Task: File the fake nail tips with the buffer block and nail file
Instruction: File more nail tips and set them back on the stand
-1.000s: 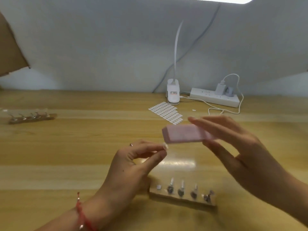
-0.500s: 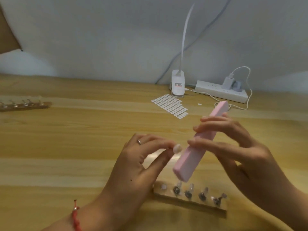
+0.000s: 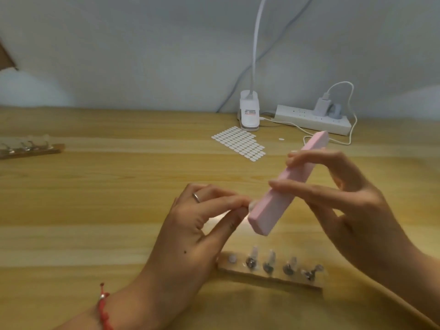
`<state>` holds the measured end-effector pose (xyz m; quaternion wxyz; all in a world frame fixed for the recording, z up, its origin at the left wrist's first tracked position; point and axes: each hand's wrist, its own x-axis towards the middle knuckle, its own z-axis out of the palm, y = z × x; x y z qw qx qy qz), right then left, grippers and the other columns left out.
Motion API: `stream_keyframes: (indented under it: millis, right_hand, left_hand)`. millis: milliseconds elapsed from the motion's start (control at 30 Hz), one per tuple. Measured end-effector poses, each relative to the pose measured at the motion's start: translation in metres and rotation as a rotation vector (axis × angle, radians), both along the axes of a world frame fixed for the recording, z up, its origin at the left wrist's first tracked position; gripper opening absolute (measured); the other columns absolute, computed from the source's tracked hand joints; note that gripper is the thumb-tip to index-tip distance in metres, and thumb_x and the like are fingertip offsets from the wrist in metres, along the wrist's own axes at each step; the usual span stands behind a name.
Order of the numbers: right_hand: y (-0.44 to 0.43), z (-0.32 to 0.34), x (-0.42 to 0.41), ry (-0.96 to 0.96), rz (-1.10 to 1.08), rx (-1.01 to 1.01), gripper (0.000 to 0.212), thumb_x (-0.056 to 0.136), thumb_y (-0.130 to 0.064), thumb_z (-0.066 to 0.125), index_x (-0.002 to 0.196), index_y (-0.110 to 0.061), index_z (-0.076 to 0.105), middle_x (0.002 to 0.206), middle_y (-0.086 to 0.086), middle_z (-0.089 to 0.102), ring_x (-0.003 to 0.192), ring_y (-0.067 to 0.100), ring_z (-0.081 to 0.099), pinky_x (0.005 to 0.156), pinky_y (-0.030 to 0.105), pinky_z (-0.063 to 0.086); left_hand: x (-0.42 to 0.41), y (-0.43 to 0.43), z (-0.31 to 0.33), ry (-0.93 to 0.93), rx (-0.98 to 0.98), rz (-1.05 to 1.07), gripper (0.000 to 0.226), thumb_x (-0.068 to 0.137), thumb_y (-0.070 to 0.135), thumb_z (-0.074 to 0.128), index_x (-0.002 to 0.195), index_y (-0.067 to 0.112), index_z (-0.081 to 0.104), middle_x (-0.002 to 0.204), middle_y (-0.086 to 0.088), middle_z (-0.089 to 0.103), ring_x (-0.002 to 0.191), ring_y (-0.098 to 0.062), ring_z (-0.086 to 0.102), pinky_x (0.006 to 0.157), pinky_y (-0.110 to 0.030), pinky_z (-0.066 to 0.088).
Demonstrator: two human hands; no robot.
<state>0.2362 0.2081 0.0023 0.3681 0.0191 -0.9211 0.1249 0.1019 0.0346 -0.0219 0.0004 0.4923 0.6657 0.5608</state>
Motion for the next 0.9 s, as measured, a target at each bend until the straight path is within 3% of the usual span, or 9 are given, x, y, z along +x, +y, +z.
stream_keyframes:
  millis: [33, 133, 200, 300, 367, 467, 633, 767, 900]
  right_hand:
    - [-0.001, -0.001, 0.001, 0.011, 0.007, -0.006, 0.057, 0.087, 0.021, 0.056, 0.120, -0.025, 0.063, 0.124, 0.013, 0.054, 0.122, 0.019, 0.053, 0.107, 0.040, 0.045]
    - [-0.024, -0.011, 0.004, -0.040, 0.165, 0.099, 0.047, 0.100, 0.001, 0.041, 0.123, -0.030, 0.068, 0.126, 0.008, 0.052, 0.131, 0.021, 0.051, 0.116, 0.054, 0.030]
    - [-0.014, -0.006, 0.002, -0.045, 0.128, 0.107, 0.048, 0.098, 0.007, 0.044, 0.121, -0.028, 0.067, 0.125, 0.010, 0.055, 0.128, 0.020, 0.053, 0.114, 0.057, 0.033]
    - [0.009, 0.006, 0.001, -0.007, -0.093, -0.038, 0.052, 0.086, 0.018, 0.060, 0.121, -0.020, 0.060, 0.122, 0.015, 0.056, 0.117, 0.023, 0.056, 0.101, 0.045, 0.050]
    - [0.001, 0.001, 0.004, -0.002, -0.012, -0.054, 0.047, 0.092, 0.014, 0.054, 0.120, -0.022, 0.064, 0.122, 0.015, 0.056, 0.119, 0.026, 0.057, 0.102, 0.036, 0.047]
    - [-0.021, -0.008, 0.002, -0.081, 0.171, 0.020, 0.050, 0.096, 0.007, 0.040, 0.120, -0.027, 0.068, 0.121, 0.014, 0.055, 0.123, 0.020, 0.055, 0.115, 0.042, 0.034]
    - [0.001, 0.005, 0.004, 0.010, -0.059, -0.147, 0.052, 0.089, 0.017, 0.059, 0.123, -0.023, 0.060, 0.119, 0.012, 0.055, 0.116, 0.013, 0.052, 0.106, 0.025, 0.042]
    - [-0.030, -0.005, 0.005, -0.096, 0.172, 0.003, 0.046, 0.094, 0.001, 0.044, 0.121, -0.026, 0.069, 0.123, 0.012, 0.053, 0.124, 0.017, 0.054, 0.112, 0.037, 0.038]
    - [0.008, 0.009, 0.005, -0.003, -0.167, -0.156, 0.048, 0.087, 0.011, 0.062, 0.125, -0.018, 0.057, 0.118, 0.014, 0.056, 0.113, 0.016, 0.052, 0.104, 0.039, 0.046]
  left_hand:
    - [0.000, 0.000, 0.000, 0.007, -0.009, 0.009, 0.021, 0.085, 0.041, 0.054, 0.095, 0.041, 0.073, 0.099, 0.024, 0.065, 0.106, -0.008, 0.055, 0.090, -0.031, 0.040]
    - [0.001, 0.000, 0.000, 0.048, -0.049, 0.041, 0.024, 0.084, 0.045, 0.053, 0.097, 0.042, 0.072, 0.100, 0.026, 0.065, 0.106, -0.001, 0.054, 0.089, -0.028, 0.027]
    - [0.001, -0.001, 0.002, 0.052, -0.064, 0.053, 0.022, 0.083, 0.047, 0.052, 0.094, 0.045, 0.071, 0.100, 0.027, 0.064, 0.107, 0.000, 0.053, 0.087, -0.024, 0.025]
    - [0.003, -0.001, 0.002, 0.063, -0.074, 0.060, 0.019, 0.083, 0.048, 0.053, 0.091, 0.049, 0.070, 0.101, 0.027, 0.064, 0.109, -0.003, 0.053, 0.092, -0.026, 0.024]
    - [0.003, -0.001, 0.003, 0.051, -0.067, 0.063, 0.024, 0.082, 0.049, 0.051, 0.099, 0.047, 0.069, 0.103, 0.028, 0.063, 0.108, -0.001, 0.052, 0.092, -0.027, 0.024]
    - [0.003, 0.000, 0.004, 0.059, -0.068, 0.057, 0.030, 0.082, 0.048, 0.049, 0.109, 0.048, 0.062, 0.107, 0.027, 0.062, 0.108, 0.000, 0.052, 0.093, -0.031, 0.024]
    - [0.005, 0.000, 0.004, 0.079, -0.061, 0.055, 0.027, 0.082, 0.048, 0.052, 0.106, 0.046, 0.064, 0.104, 0.026, 0.064, 0.107, 0.000, 0.053, 0.096, -0.033, 0.023]
    - [0.001, 0.000, 0.003, 0.076, -0.065, 0.021, 0.031, 0.081, 0.046, 0.049, 0.107, 0.047, 0.065, 0.106, 0.026, 0.062, 0.106, 0.003, 0.051, 0.094, -0.029, 0.022]
    - [0.004, -0.002, 0.003, 0.082, -0.053, 0.039, 0.013, 0.084, 0.046, 0.059, 0.090, 0.046, 0.071, 0.100, 0.026, 0.065, 0.107, -0.005, 0.054, 0.094, -0.032, 0.025]
